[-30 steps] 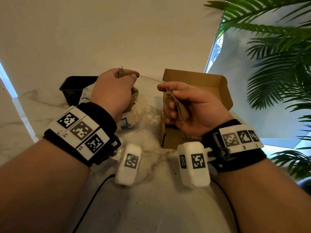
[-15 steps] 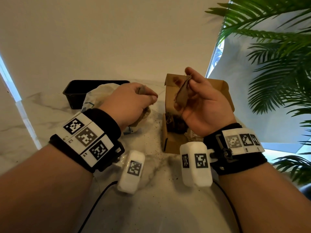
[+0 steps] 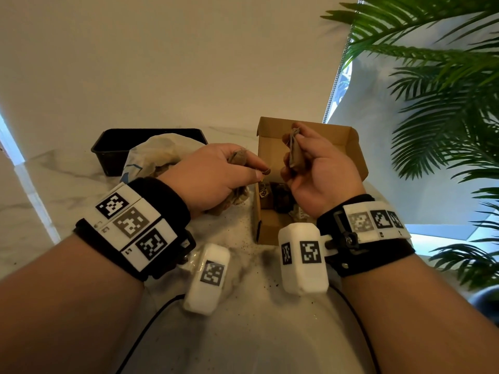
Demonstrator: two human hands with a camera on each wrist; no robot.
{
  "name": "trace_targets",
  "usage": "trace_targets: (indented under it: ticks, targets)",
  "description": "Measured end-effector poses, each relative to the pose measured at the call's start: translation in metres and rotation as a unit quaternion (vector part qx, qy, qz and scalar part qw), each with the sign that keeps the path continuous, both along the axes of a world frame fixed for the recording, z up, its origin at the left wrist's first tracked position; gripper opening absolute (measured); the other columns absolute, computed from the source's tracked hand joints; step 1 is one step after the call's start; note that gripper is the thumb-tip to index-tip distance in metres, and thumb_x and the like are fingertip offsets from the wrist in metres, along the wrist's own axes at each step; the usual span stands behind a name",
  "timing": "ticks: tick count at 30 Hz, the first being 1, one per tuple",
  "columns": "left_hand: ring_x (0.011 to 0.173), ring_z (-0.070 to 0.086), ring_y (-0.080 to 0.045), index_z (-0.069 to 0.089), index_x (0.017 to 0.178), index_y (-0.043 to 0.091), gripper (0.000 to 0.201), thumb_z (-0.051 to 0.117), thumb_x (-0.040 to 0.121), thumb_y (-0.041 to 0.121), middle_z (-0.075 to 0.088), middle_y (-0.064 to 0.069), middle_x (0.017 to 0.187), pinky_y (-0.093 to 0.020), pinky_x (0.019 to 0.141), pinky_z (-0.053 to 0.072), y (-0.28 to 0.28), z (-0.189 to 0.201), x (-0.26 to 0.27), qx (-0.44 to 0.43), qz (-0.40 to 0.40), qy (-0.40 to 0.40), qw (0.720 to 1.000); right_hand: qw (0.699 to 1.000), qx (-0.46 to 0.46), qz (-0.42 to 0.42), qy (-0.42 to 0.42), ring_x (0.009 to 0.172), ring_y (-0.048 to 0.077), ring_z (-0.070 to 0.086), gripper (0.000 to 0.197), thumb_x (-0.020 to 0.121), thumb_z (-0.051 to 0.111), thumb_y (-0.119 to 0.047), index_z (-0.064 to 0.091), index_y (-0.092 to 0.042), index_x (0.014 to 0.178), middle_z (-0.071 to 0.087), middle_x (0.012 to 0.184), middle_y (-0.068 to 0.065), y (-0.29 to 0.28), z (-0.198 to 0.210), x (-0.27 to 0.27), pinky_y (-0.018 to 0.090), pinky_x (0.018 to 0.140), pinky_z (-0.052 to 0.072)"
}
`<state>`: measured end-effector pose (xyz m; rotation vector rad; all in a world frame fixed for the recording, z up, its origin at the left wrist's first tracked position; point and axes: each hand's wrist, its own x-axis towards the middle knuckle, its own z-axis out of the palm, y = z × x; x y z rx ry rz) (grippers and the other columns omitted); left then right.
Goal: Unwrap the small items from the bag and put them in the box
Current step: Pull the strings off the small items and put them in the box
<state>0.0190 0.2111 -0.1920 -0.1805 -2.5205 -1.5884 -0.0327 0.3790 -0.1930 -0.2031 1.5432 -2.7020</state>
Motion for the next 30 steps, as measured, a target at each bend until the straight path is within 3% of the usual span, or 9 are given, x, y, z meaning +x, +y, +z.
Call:
trace_targets:
  ticks: [4, 7, 10, 15, 19, 21, 24, 26, 30]
  targets:
    - [0.075, 0.072, -0.012, 0.076, 0.092, 0.03, 0.006, 0.078, 0.086, 0.027, 0.077, 0.001, 0.086, -0.022, 0.064, 0.057, 0.0, -0.001, 0.0, 0.012, 0.001, -0.004, 1.0, 1.0, 0.014, -0.018, 0.006, 0.063, 0.009, 0.065, 0.025, 0.097, 0.056, -0.01, 0.07, -0.021, 0.116, 0.074, 0.083, -0.001, -0.001, -0.001, -0.001, 0.028, 0.058, 0.048]
    - [0.073, 0.071, -0.007, 0.076, 0.089, 0.029, 0.005, 0.079, 0.086, 0.026, 0.078, 0.005, 0.083, -0.015, 0.064, 0.057, 0.0, -0.001, -0.001, 0.01, -0.008, -0.01, 1.0, 0.999, 0.035, -0.035, 0.016, 0.06, 0.007, 0.07, 0.023, 0.096, 0.059, -0.009, 0.07, -0.02, 0.113, 0.075, 0.08, -0.003, -0.002, -0.002, -0.003, 0.027, 0.054, 0.051]
    - [0.076, 0.071, -0.011, 0.077, 0.09, 0.026, 0.007, 0.08, 0.085, 0.022, 0.078, 0.0, 0.086, -0.022, 0.071, 0.058, 0.001, -0.003, -0.002, 0.023, -0.034, -0.014, 0.999, 0.996, 0.073, -0.037, 0.031, 0.066, 0.01, 0.073, 0.019, 0.095, 0.063, -0.008, 0.072, -0.018, 0.109, 0.077, 0.079, -0.002, 0.0, -0.003, -0.003, 0.027, 0.054, 0.055]
    - [0.065, 0.066, -0.003, 0.074, 0.084, 0.023, 0.009, 0.077, 0.086, 0.015, 0.072, 0.009, 0.07, -0.02, 0.063, 0.051, 0.004, -0.001, -0.002, 0.071, -0.032, 0.013, 0.997, 0.981, 0.175, 0.035, 0.08, 0.084, 0.02, 0.075, 0.018, 0.092, 0.065, -0.006, 0.074, -0.017, 0.103, 0.078, 0.093, 0.005, -0.002, -0.006, 0.001, 0.035, 0.072, 0.06]
    - [0.065, 0.056, -0.026, 0.073, 0.081, 0.021, 0.009, 0.077, 0.088, 0.016, 0.066, -0.008, 0.071, -0.038, 0.063, 0.047, 0.004, 0.0, -0.001, 0.124, 0.018, 0.027, 0.992, 0.977, 0.172, 0.081, 0.1, 0.083, 0.022, 0.071, 0.018, 0.093, 0.062, -0.003, 0.075, -0.014, 0.098, 0.077, 0.092, 0.008, -0.007, -0.006, 0.004, 0.041, 0.077, 0.059]
    - [0.063, 0.051, -0.029, 0.073, 0.088, 0.016, 0.004, 0.076, 0.089, 0.018, 0.063, -0.014, 0.071, -0.038, 0.06, 0.042, 0.004, 0.002, 0.0, 0.148, 0.032, 0.021, 0.988, 0.978, 0.161, 0.088, 0.097, 0.087, 0.027, 0.068, 0.017, 0.095, 0.06, -0.006, 0.075, -0.013, 0.1, 0.075, 0.093, 0.01, -0.007, -0.007, 0.004, 0.049, 0.085, 0.055]
    - [0.055, 0.057, -0.024, 0.073, 0.095, 0.012, 0.01, 0.074, 0.09, 0.021, 0.068, -0.015, 0.071, -0.03, 0.048, 0.046, 0.003, 0.003, 0.0, 0.152, 0.044, 0.026, 0.987, 0.973, 0.167, 0.105, 0.119, 0.09, 0.029, 0.068, 0.019, 0.085, 0.07, -0.011, 0.075, -0.014, 0.102, 0.076, 0.096, 0.011, -0.006, -0.007, 0.007, 0.045, 0.083, 0.054]
    - [0.062, 0.061, -0.025, 0.075, 0.094, 0.014, 0.009, 0.074, 0.091, 0.022, 0.072, -0.012, 0.074, -0.027, 0.051, 0.05, 0.002, 0.003, 0.0, 0.15, 0.049, 0.028, 0.987, 0.97, 0.178, 0.107, 0.129, 0.092, 0.025, 0.072, 0.025, 0.078, 0.073, -0.009, 0.074, -0.015, 0.102, 0.077, 0.098, 0.01, -0.006, -0.007, 0.007, 0.041, 0.085, 0.058]
    - [0.065, 0.054, -0.028, 0.076, 0.089, 0.018, 0.01, 0.072, 0.093, 0.026, 0.07, -0.008, 0.074, -0.039, 0.062, 0.043, 0.002, 0.003, -0.001, 0.171, 0.06, 0.018, 0.983, 0.972, 0.169, 0.099, 0.127, 0.085, 0.02, 0.071, 0.024, 0.092, 0.059, 0.005, 0.073, -0.013, 0.1, 0.076, 0.092, 0.007, -0.005, -0.006, 0.004, 0.037, 0.08, 0.059]
